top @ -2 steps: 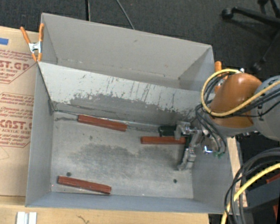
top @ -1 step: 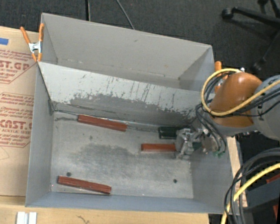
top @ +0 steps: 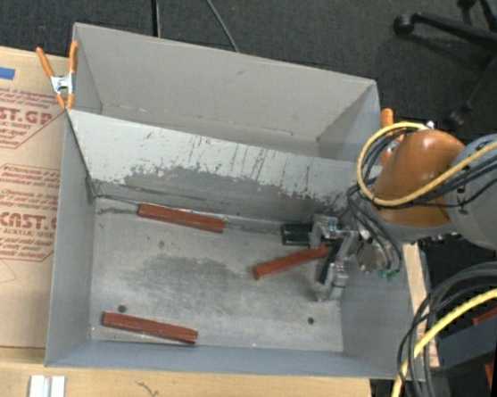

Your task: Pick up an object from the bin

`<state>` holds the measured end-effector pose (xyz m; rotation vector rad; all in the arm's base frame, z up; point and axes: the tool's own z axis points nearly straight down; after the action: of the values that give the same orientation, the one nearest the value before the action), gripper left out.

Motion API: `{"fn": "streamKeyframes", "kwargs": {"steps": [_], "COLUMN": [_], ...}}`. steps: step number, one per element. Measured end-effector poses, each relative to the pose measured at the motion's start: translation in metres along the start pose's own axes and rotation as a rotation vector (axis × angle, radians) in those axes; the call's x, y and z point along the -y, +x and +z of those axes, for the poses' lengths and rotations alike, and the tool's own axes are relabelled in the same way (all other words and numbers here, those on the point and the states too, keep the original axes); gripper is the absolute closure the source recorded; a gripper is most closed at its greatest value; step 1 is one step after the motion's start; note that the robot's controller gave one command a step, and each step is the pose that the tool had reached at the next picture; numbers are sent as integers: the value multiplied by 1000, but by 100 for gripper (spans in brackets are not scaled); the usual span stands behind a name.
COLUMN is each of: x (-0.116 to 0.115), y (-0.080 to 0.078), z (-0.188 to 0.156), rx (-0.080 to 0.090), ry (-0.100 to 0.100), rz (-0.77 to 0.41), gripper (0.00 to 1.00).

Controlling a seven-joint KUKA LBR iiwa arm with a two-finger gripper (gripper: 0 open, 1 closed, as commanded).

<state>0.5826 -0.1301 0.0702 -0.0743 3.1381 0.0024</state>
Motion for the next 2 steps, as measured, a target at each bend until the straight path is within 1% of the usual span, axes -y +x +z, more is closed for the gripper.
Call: {"fn": "streamKeyframes", "kwargs": {"steps": [1,2], "x": [0,0], "y": [-1,0], "z": [-1,0], "rx": [3,0], "ry": [0,0], "rz": [0,0], "gripper": [100,0]}}
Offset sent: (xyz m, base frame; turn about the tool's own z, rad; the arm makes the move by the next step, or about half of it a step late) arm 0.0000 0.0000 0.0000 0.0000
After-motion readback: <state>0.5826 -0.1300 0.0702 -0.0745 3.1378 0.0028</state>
